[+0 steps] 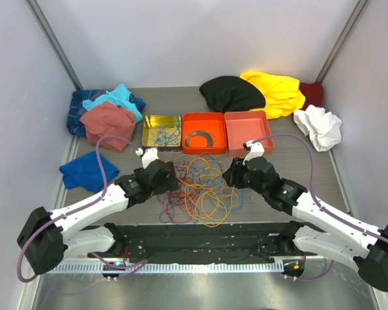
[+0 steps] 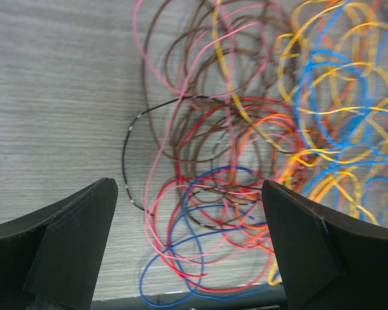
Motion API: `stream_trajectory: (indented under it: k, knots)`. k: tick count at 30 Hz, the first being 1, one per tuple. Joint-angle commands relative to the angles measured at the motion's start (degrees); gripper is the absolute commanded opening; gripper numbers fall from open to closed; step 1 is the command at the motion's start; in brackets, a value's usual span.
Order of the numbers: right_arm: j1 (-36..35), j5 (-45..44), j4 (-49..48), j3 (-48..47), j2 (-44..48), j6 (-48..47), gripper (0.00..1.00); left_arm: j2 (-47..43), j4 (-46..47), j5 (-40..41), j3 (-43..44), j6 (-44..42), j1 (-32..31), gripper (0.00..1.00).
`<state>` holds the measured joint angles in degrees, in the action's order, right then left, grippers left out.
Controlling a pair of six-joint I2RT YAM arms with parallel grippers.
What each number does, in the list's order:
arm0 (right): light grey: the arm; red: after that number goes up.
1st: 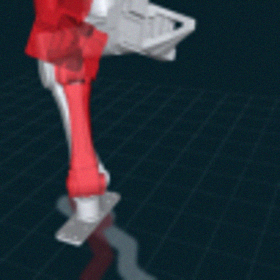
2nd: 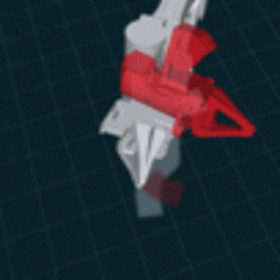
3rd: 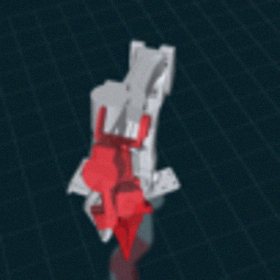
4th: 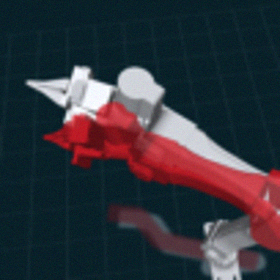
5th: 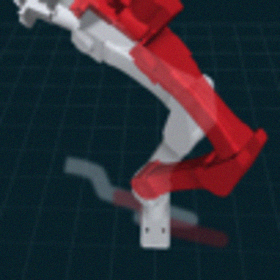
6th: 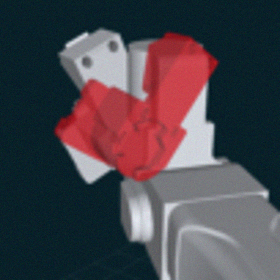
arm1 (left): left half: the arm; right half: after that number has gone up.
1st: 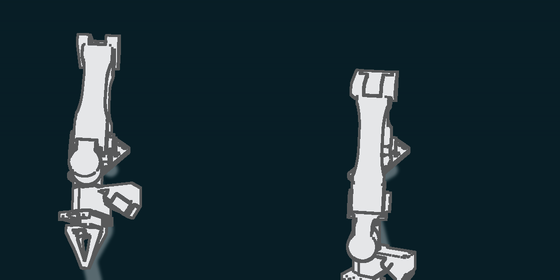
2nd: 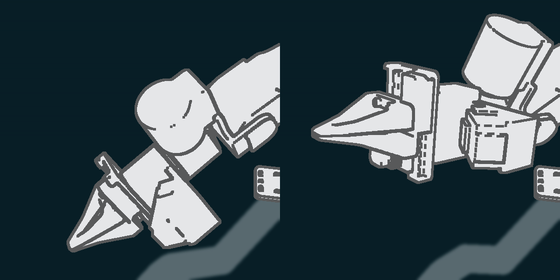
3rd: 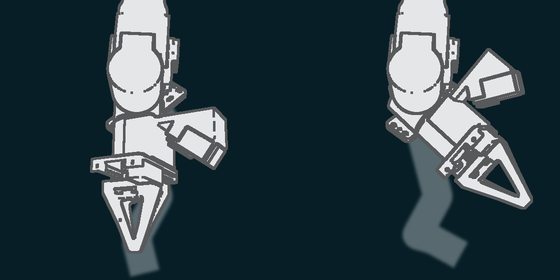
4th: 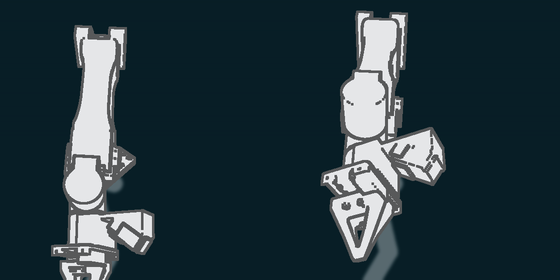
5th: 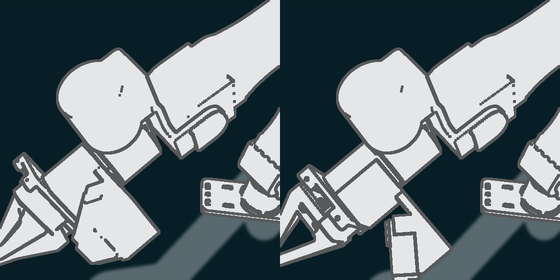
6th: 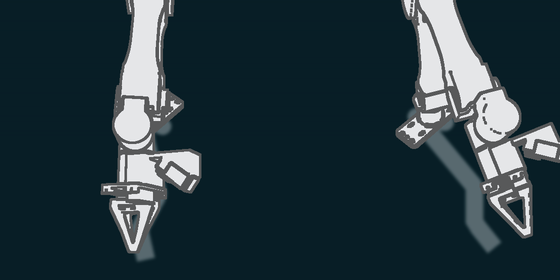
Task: Untangle the cables
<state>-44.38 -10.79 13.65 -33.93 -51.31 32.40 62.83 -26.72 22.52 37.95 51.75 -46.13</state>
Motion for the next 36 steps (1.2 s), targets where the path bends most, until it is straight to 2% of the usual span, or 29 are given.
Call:
stream_trajectory:
  k: [1,7,13,19,22,25,26,36]
  knots:
    - [-0.1,2.7,-3.5,-1.5,0.7,0.9,0.45,2.5,3.5,0.4,-1.2,1.7,-0.1,0.99]
    - [-0.3,3.0,-2.9,-1.3,1.1,0.4,0.45,5.1,5.5,-2.8,-3.1,3.9,-0.1,0.92]
    - [-0.7,2.8,-2.7,-0.9,1.2,0.3,0.44,3.9,4.4,-0.5,-4.1,5.2,-0.1,0.75]
    - [-0.8,2.8,-3.5,-0.5,1.1,0.6,0.43,-4.3,5.1,4.7,-6.4,4.3,0.3,0.68]
    - [-0.8,2.6,-3.5,-0.7,0.8,0.3,0.43,-5.2,5.6,4.7,-7.7,3.1,2.0,0.66]
    - [-0.7,2.6,-3.6,-0.6,0.6,0.2,0.43,-3.0,7.1,0.0,-10.1,3.7,5.3,0.41]
    - [-0.8,2.5,-3.7,-0.5,0.5,0.3,0.43,-2.3,7.9,-1.4,-10.7,3.8,6.0,0.39]
    - [-0.8,2.0,-3.3,-0.1,1.0,0.1,0.43,3.1,11.8,-4.8,-11.1,4.7,6.1,0.36]
